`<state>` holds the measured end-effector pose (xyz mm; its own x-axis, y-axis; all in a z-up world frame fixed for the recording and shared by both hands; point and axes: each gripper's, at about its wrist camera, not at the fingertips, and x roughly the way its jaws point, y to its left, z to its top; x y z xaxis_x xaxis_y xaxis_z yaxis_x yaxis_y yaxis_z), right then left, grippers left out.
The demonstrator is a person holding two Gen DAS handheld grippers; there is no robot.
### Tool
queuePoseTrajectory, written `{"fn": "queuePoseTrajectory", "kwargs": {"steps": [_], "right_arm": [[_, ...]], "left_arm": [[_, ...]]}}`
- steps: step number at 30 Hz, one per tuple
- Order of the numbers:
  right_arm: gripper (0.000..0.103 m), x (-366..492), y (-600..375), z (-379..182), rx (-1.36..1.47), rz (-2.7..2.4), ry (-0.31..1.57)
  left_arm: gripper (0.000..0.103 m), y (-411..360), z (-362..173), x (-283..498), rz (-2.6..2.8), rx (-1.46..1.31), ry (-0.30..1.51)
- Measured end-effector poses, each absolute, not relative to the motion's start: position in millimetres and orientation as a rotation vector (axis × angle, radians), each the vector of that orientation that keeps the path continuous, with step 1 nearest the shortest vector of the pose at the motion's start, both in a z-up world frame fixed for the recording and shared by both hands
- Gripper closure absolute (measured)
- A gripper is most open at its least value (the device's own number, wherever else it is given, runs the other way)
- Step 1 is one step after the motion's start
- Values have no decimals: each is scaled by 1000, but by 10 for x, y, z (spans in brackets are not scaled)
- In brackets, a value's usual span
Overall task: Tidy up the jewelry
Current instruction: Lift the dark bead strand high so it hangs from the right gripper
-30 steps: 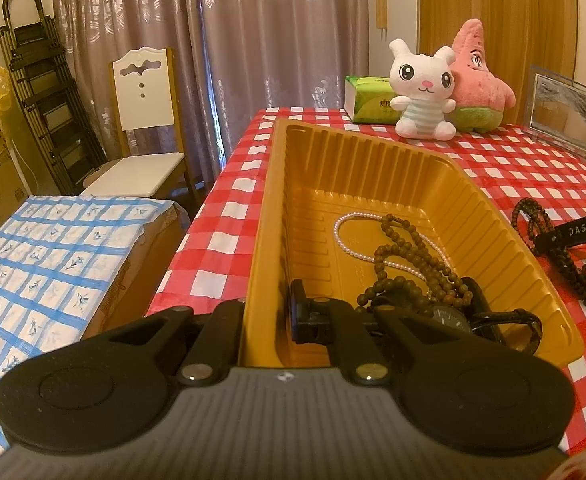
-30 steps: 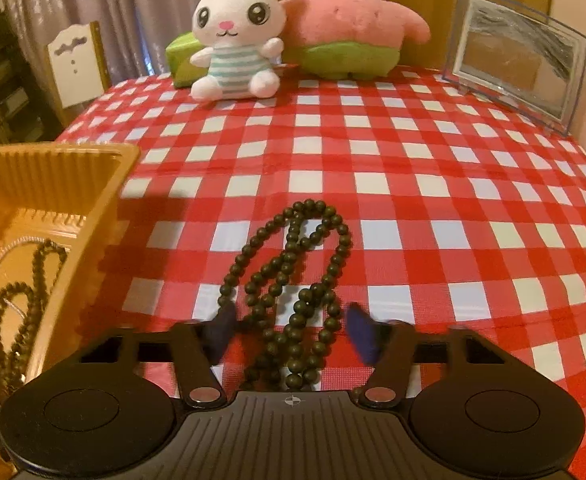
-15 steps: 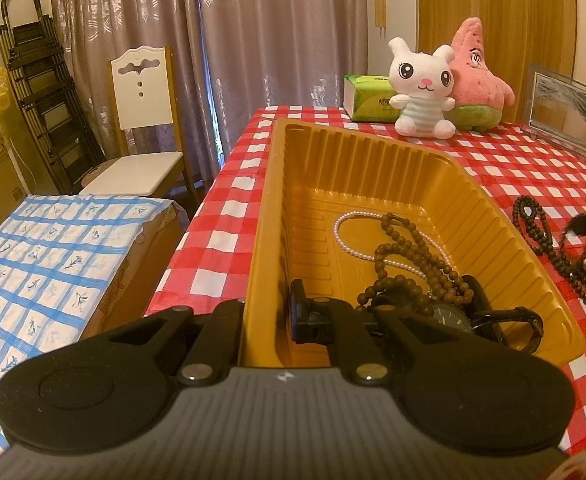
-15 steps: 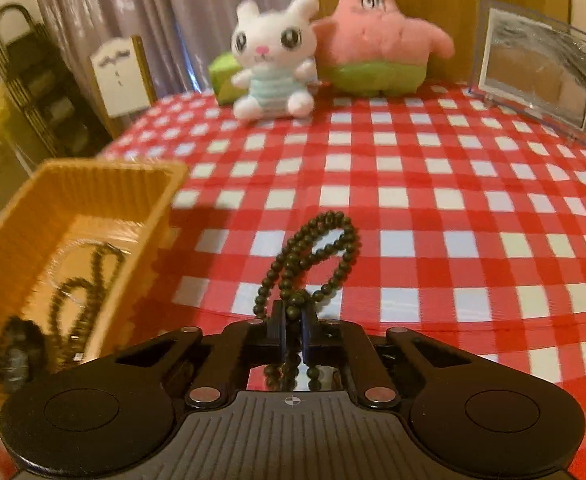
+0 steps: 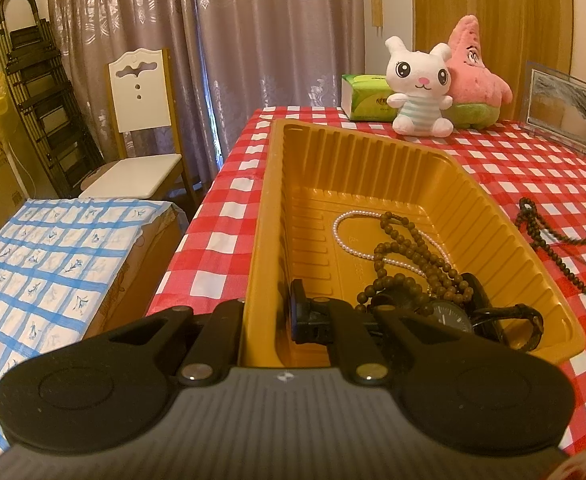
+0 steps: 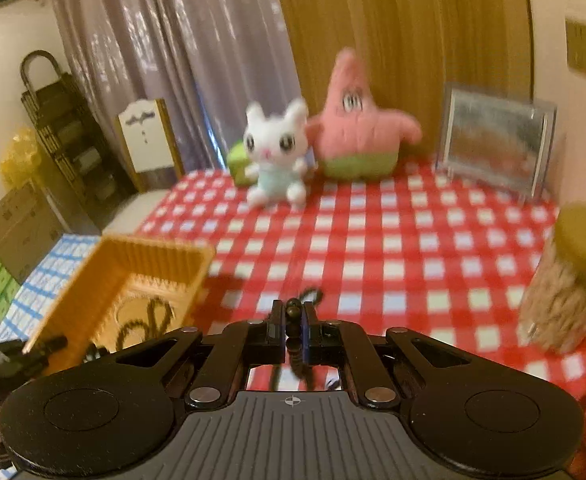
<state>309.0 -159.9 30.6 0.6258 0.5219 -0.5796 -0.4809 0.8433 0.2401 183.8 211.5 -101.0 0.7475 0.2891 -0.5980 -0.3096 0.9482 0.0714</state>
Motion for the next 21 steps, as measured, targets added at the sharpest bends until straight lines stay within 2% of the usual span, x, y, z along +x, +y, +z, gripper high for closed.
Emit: {"fn": "queuePoseTrajectory", "kwargs": {"steps": [12, 21], "right_arm": [[96, 3005, -1521, 1409, -23, 676, 515], [96, 2934, -1402, 2011, -45, 754, 433]], "left_arm": [[98, 2096, -997, 1829, 324, -18, 638], [99, 2088, -974, 1817, 319, -18, 633]]}}
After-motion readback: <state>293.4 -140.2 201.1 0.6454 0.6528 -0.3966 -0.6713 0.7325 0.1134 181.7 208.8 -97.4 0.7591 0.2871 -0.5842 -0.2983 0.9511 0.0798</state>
